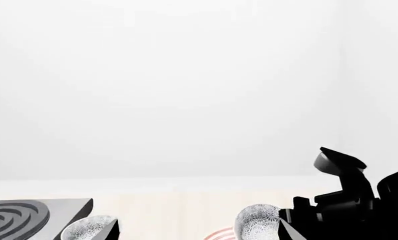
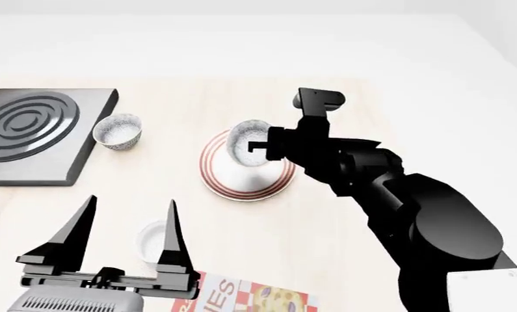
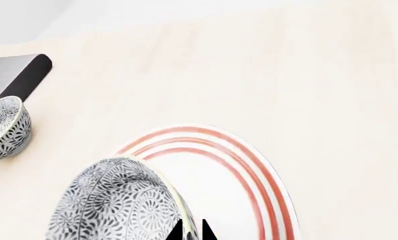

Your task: Pick the akita bowl next to the cookies box and place it on the plate.

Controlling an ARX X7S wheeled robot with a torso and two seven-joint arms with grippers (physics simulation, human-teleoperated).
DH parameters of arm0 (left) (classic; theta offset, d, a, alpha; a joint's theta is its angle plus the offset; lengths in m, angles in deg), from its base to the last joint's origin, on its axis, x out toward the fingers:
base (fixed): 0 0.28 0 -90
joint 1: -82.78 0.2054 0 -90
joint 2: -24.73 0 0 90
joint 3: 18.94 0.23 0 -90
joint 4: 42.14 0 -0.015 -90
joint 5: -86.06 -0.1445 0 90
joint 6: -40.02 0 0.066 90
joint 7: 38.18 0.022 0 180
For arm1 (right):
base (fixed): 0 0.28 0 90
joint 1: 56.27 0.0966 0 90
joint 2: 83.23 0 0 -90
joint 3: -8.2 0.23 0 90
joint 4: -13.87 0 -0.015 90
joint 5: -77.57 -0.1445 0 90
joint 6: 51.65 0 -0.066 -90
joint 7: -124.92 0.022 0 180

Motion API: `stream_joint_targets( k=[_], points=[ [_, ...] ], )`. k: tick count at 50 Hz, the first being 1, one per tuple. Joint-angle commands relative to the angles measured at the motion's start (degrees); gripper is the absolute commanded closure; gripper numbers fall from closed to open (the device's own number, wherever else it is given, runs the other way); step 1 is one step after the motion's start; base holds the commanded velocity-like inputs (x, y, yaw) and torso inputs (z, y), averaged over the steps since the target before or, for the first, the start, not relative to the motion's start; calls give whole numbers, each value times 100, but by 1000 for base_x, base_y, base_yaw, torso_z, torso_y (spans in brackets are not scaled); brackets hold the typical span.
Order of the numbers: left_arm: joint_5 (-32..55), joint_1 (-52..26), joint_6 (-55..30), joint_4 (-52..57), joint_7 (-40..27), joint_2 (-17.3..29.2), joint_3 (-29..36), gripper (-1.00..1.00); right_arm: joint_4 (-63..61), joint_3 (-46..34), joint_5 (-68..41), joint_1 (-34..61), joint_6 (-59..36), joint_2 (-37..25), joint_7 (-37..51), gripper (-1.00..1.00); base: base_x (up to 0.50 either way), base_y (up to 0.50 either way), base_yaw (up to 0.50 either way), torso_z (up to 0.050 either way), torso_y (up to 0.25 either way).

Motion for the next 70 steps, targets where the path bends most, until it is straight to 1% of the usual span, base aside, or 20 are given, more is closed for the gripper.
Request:
stream_joint_targets(
  k=[1,4,5,22,30,31,33,34,37,42,45,46,47,48,52,57,59,62,68,70],
  points=[
    [50,-4,6,19,-17,25,-20,-100,-59,47,-74,46,99,2,-32,100,0,0,0,0,0],
    [51,-7,12,-1,-22,25,-17,-100,-52,49,-66,32,58,2,-39,100,0,0,0,0,0],
    [50,-4,14,4,-24,25,-14,-100,-56,50,-59,23,59,2,-13,-100,0,0,0,0,0],
    [27,8,21,44,-59,61,1,-100,-59,71,-21,23,351,2,-131,-100,0,0,0,0,0],
    [22,15,46,37,-77,70,0,-100,-39,-27,590,572,873,1,-321,-100,0,0,0,0,0],
    [-4,25,43,50,-83,68,20,-100,-298,60,530,712,926,-196,-234,-100,0,0,0,0,0],
    [-37,50,35,99,-93,85,32,-100,-2017,211,475,848,1142,-1273,804,-100,0,0,0,0,0],
    [-42,73,27,148,-106,106,13,-100,-2877,205,627,967,1288,-2052,1515,-100,0,0,0,0,0],
    [-23,63,34,140,-118,109,-10,-100,-5301,346,634,1028,1482,-2981,2209,-100,0,0,0,0,0],
    [-44,52,59,95,-125,90,21,-100,-7389,341,1718,1163,2206,-4371,3815,-100,0,0,0,0,0],
    [-53,54,68,97,-132,96,21,-100,-7919,445,1987,1089,2564,-4849,4160,-100,0,0,0,0,0],
    [-66,62,107,104,-122,106,20,-100,-8269,491,2149,1073,2730,-5183,4241,-100,0,0,0,0,0],
    [-66,62,109,103,-123,107,21,-100,-8279,493,2152,1071,2730,-5189,4246,-100,0,0,0,0,0],
    [-54,64,102,111,-127,113,13,-100,-8600,569,2370,1039,2973,-5519,4442,-100,0,0,0,0,0],
    [8,75,130,128,-133,137,-43,-100,-9216,773,3012,942,3611,-6196,4990,-100,0,0,0,-1,62],
    [121,118,217,175,-135,152,-113,-100,-9654,823,3650,800,3969,-6678,5365,-100,0,0,0,-8,250],
    [123,118,218,175,-138,156,-111,-100,-9657,827,3654,794,3969,-6679,5367,-100,0,0,0,-8,250],
    [109,117,219,204,-139,166,-101,-100,-9946,778,4097,573,4225,-7056,5651,-100,0,0,0,-8,250],
    [149,136,236,230,-150,186,-126,-100,-10045,717,4347,377,4386,-7158,5804,-100,0,0,0,-8,250],
    [154,139,255,258,-139,198,-121,-100,-10150,568,4830,-77,4892,-7299,6088,-100,0,0,0,-8,250]
  ],
)
